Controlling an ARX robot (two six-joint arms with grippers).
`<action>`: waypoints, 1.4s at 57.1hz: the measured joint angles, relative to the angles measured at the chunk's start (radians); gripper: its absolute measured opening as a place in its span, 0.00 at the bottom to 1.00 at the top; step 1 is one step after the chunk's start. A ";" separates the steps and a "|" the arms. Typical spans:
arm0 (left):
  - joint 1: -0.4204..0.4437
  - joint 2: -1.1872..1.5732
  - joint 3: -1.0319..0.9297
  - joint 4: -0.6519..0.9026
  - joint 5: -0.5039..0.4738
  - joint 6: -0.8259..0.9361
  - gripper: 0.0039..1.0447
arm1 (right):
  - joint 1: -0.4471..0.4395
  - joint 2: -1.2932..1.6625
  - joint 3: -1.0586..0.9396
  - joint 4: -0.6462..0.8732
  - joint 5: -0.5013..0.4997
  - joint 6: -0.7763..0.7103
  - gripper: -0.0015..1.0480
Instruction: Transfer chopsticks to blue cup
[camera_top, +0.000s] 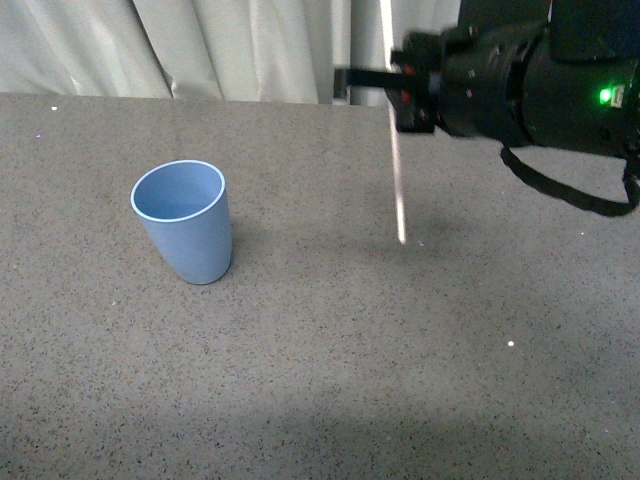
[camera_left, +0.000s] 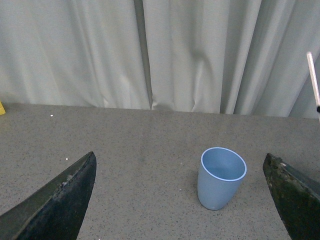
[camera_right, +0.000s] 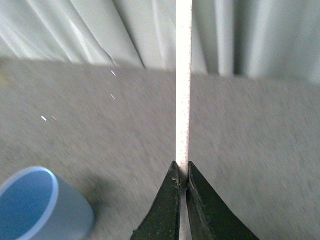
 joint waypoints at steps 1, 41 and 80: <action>0.000 0.000 0.000 0.000 0.000 0.000 0.94 | 0.004 0.000 0.000 0.020 -0.003 -0.003 0.01; 0.000 0.000 0.000 0.000 0.000 0.000 0.94 | 0.194 0.306 0.385 0.152 -0.193 -0.044 0.01; 0.000 0.000 0.000 0.000 0.000 0.000 0.94 | 0.175 0.263 0.276 0.165 -0.135 -0.050 0.66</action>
